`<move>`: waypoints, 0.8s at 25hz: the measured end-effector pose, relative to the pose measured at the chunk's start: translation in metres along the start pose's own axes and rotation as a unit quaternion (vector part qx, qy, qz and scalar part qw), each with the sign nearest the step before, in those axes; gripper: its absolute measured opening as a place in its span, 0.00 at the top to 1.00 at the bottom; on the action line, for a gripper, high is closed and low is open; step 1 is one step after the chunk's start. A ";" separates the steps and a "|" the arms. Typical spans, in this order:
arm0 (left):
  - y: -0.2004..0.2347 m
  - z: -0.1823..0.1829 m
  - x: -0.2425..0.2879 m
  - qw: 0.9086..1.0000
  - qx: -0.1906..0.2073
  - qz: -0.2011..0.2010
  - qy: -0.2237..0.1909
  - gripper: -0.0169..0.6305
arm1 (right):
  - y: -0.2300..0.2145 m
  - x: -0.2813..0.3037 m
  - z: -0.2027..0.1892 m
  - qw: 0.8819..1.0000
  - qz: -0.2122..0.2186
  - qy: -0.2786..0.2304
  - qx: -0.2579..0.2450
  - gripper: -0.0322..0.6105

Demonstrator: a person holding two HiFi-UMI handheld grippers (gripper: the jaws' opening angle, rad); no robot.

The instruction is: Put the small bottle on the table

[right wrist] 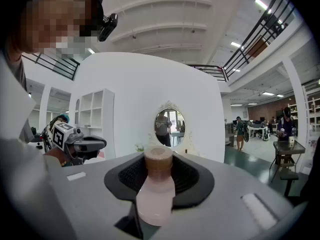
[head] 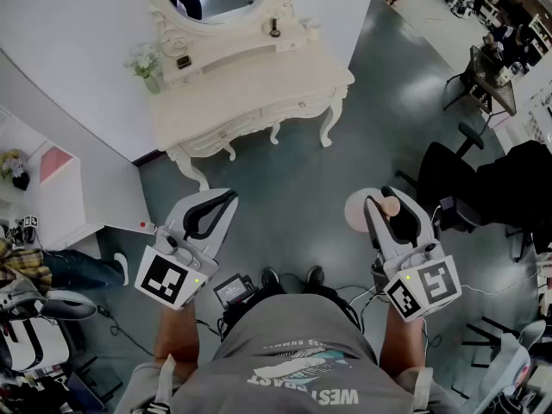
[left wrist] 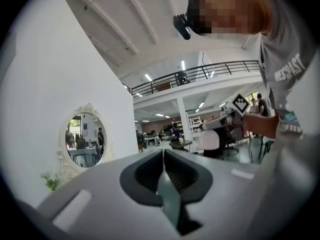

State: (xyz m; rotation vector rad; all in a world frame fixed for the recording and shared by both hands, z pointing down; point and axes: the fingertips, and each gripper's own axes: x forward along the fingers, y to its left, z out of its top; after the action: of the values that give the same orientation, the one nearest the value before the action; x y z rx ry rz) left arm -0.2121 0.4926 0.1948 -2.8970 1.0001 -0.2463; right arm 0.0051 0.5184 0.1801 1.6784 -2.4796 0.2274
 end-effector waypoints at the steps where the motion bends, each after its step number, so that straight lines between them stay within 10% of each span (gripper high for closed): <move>1: 0.000 0.000 0.001 1.000 0.000 0.000 0.000 0.96 | 0.000 0.000 0.000 1.000 0.000 0.000 0.000 0.74; 20: 0.033 -0.018 -0.003 1.000 -0.005 -0.003 0.005 0.96 | 0.009 0.032 -0.002 1.000 -0.005 -0.003 0.020 0.74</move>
State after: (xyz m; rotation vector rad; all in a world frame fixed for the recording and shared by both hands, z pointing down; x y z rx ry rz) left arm -0.2377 0.4685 0.2080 -2.9110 0.9966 -0.2575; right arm -0.0155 0.4927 0.1879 1.7099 -2.4862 0.2719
